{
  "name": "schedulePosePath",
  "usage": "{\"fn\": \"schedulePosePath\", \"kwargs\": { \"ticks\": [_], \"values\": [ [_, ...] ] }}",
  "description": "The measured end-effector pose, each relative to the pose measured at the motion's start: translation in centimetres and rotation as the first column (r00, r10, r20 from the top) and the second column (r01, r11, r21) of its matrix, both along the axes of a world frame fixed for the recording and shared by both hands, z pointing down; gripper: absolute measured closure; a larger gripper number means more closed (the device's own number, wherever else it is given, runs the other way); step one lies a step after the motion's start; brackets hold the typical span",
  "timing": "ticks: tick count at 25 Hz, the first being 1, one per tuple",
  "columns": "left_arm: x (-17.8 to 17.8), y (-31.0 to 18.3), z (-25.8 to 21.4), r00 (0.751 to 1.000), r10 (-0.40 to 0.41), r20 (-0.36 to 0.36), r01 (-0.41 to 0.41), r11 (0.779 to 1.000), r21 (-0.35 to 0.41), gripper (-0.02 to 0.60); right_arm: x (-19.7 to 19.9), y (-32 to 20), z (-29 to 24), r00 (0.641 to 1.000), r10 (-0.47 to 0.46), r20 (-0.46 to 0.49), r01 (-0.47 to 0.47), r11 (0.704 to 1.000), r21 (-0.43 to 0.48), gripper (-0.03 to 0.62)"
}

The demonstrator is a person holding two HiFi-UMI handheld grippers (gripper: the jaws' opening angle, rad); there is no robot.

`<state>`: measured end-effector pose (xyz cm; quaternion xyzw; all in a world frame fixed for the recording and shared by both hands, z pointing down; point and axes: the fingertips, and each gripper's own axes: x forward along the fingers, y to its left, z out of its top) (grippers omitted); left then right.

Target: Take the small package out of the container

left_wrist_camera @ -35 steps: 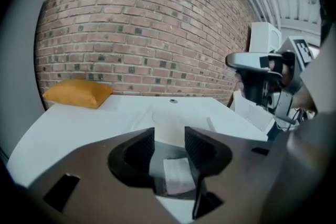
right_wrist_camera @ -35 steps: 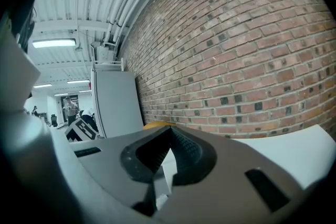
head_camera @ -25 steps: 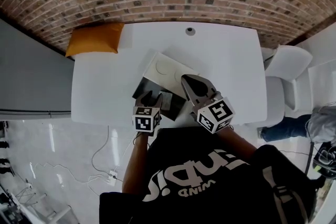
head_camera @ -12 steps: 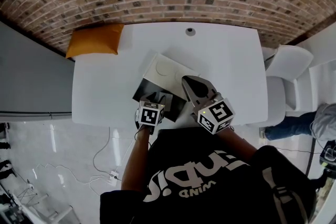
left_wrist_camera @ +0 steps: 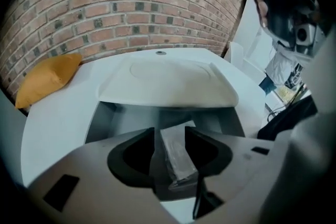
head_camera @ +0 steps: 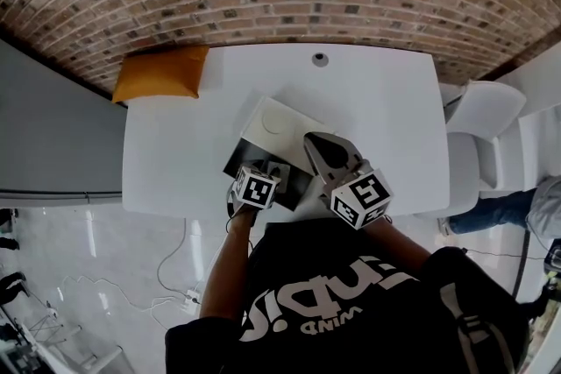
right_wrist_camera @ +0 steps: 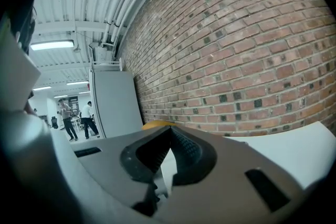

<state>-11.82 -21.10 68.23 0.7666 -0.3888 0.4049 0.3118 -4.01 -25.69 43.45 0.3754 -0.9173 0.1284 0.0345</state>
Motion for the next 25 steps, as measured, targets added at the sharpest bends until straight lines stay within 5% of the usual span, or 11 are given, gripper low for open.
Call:
{"fn": "schedulePosePath", "kwargs": {
  "ticks": [25],
  "values": [
    [1.4, 1.3, 2.9, 0.987, 0.120, 0.106, -0.097, 0.975, -0.201, 0.370, 0.3, -2.0, 0.7, 1.000, -0.015, 0.009, 0.016, 0.999, -0.031, 0.595]
  ]
}}
